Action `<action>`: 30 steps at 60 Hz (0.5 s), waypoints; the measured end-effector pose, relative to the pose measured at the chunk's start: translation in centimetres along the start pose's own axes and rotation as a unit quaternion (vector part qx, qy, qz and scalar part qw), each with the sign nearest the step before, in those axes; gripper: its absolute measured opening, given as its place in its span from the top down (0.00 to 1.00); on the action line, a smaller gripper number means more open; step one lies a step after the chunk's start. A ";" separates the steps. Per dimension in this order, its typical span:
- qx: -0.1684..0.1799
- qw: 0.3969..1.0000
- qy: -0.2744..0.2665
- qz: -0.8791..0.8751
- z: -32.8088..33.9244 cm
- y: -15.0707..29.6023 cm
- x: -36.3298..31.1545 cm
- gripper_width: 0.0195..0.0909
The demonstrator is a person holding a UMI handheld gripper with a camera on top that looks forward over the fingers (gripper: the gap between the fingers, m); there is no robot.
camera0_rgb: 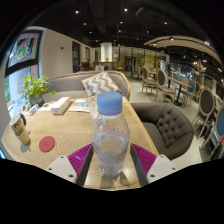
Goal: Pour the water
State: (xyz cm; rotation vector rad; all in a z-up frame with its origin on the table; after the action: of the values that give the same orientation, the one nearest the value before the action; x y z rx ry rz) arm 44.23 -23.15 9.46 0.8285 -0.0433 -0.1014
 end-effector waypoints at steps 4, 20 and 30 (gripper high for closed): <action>0.007 1.000 0.006 -0.003 -0.7 0.2 0.0 0.44; 0.026 1.000 -0.003 -0.001 -1.2 0.5 -0.3 0.74; 0.022 1.000 -0.011 0.009 -0.8 0.5 -0.7 0.79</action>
State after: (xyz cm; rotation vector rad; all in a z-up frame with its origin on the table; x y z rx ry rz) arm 43.60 -22.09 9.29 0.8703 -0.0741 -0.0921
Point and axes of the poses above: the point between the fingertips, and its own axes, seen from behind it with the camera up: x to the right, y up, z backward, against the way the camera looks, the point moved 6 cm from there along z, backward, against the way the camera looks, and after that the axes turned 11 degrees about -x, right-handed, at the moved point
